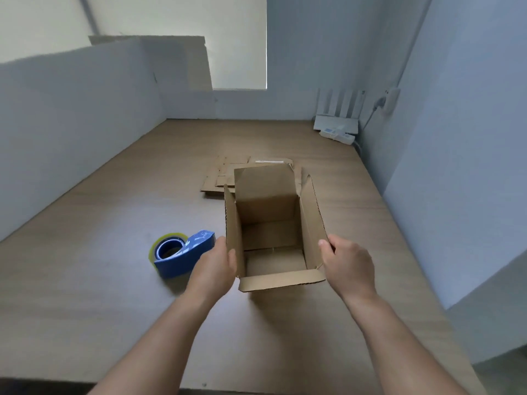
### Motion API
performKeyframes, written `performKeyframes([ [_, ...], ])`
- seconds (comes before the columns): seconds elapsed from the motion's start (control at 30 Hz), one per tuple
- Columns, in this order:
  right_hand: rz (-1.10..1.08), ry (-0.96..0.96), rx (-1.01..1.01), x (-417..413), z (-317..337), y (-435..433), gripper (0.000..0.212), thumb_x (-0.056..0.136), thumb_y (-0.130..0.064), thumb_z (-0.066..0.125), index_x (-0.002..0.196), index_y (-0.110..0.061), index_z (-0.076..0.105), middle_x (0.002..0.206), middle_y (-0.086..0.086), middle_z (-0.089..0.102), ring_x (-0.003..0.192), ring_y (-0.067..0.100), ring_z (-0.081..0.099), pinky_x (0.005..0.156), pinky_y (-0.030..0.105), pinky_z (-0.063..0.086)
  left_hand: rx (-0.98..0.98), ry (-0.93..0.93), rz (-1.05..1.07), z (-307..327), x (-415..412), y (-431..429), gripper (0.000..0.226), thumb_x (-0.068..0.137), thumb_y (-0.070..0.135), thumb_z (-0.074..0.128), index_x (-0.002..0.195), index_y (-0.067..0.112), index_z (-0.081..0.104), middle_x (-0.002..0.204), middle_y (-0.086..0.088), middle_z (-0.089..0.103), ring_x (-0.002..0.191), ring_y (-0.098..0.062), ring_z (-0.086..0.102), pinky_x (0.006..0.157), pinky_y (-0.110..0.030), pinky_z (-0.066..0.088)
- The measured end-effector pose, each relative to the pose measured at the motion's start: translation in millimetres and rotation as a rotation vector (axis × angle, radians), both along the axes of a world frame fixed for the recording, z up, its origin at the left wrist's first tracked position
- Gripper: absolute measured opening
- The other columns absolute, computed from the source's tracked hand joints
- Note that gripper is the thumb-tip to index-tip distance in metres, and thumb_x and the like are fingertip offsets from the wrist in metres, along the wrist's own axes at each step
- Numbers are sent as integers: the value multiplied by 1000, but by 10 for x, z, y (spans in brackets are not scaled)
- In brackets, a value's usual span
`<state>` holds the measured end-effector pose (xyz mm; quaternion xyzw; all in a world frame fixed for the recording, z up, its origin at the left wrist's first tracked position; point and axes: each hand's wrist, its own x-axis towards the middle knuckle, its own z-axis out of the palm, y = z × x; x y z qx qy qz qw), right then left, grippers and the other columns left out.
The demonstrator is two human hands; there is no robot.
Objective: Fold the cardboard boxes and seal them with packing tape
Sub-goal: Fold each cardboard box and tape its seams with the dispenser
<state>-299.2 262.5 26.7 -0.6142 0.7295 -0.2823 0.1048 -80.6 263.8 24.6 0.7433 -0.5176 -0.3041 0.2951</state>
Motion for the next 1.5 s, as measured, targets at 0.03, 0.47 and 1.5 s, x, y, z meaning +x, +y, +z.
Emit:
performKeyframes([
  [0.03,26,-3,-31,-60,32,48,44,92,-20,50,55,-14,28,52,0,31,61,32,36,54,34,23,-65,-12,-2,37,-53,99,20,100,23,38,109,8,48,73,-4,54,75,-32,62,72,-42,54],
  [0.47,455,-40,-207,395,362,429,35,92,-18,52,61,-14,37,53,-4,32,59,30,33,51,34,18,-121,-270,358,265,190,1481,24,92,11,44,71,18,35,60,-5,47,60,-28,51,51,-33,37],
  [1.5,1285,-214,-47,4903,427,2944,35,94,-32,55,61,-28,43,51,-12,41,49,5,42,45,16,27,-44,-516,1001,279,3630,5063,29,101,33,36,74,26,31,60,5,40,59,-21,46,48,-28,26],
])
